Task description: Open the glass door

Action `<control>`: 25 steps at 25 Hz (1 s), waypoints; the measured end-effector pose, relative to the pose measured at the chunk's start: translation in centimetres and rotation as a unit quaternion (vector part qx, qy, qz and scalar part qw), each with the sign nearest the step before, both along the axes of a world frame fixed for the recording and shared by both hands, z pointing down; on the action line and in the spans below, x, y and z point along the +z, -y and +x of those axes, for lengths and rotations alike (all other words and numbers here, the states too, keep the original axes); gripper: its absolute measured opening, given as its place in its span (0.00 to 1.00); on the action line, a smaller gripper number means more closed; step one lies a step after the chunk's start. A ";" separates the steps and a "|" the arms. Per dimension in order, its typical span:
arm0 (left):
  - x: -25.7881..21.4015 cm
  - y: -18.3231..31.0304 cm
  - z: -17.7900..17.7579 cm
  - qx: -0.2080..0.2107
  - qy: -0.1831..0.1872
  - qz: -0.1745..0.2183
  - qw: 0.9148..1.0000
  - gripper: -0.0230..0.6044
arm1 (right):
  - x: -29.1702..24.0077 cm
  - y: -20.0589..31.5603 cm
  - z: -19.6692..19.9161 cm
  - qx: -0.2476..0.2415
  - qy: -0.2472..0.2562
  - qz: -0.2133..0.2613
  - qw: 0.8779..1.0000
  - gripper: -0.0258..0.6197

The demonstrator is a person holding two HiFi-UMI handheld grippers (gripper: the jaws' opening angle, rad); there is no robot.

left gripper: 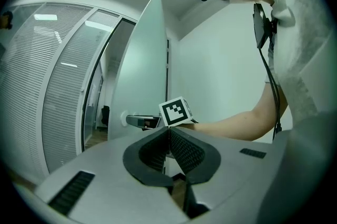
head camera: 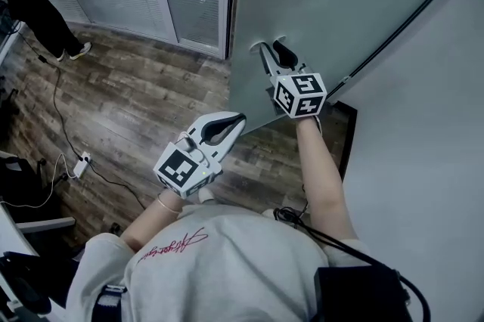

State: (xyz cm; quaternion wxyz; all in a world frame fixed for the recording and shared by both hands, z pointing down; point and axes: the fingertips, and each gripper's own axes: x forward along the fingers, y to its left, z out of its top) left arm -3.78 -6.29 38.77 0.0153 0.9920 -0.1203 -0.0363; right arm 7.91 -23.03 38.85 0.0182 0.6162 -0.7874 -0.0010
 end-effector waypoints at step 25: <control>0.3 -5.2 5.2 0.121 0.036 0.017 0.992 0.07 | 0.9 -14.6 4.2 -0.045 0.014 -0.007 0.999 0.21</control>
